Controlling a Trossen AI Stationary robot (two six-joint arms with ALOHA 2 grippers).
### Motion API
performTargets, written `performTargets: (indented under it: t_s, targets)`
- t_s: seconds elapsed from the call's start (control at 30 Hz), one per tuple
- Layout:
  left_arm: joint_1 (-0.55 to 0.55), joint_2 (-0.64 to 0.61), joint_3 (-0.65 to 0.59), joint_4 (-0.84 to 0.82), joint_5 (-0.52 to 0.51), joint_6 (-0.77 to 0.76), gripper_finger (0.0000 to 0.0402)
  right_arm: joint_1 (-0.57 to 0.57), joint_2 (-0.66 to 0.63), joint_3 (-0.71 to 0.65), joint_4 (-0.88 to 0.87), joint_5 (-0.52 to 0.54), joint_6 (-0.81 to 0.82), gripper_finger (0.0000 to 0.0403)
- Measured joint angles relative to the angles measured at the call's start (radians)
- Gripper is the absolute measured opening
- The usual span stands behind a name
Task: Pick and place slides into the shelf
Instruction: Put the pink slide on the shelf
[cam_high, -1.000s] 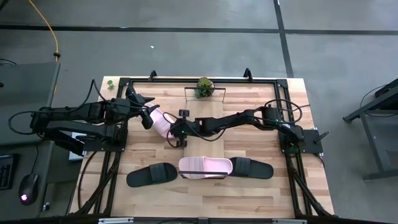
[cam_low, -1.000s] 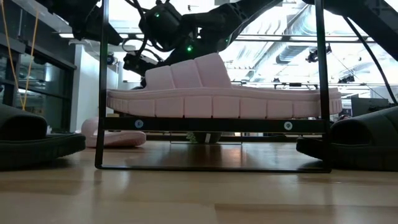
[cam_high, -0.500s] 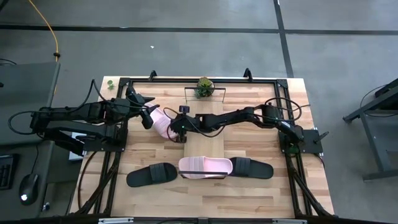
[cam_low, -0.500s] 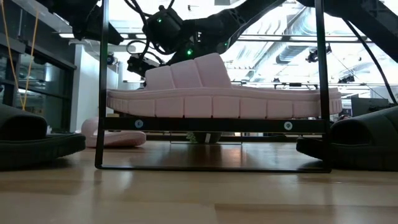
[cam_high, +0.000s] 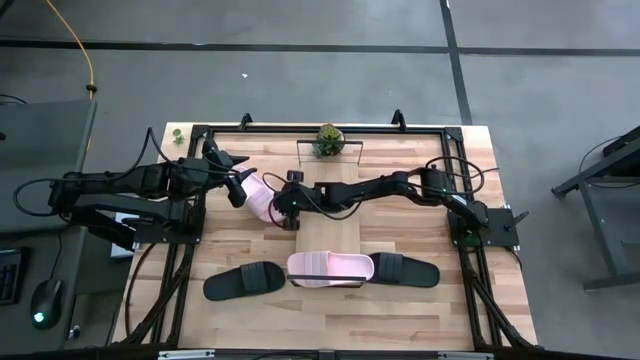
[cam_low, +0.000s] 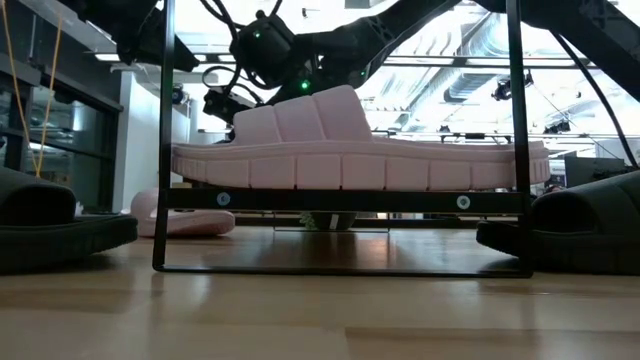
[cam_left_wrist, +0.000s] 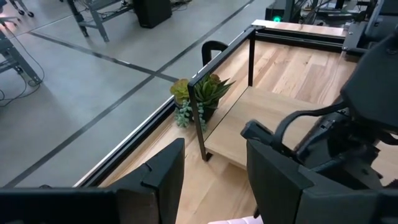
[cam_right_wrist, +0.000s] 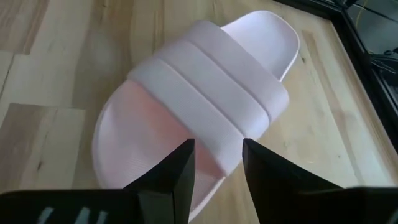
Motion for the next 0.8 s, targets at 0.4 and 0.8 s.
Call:
performTargets:
  t_s: [0.4, 0.8]
  targets:
    - [0.000, 0.000, 0.000, 0.002, 0.000, -0.004, 0.0156, 0.000, 0.000, 0.000, 0.021, -0.024, 0.001, 0.0124]
    - [0.000, 0.000, 0.000, -0.052, 0.000, -0.023, 0.0156, -0.004, 0.002, 0.091, -0.148, 0.042, 0.070, 0.0124]
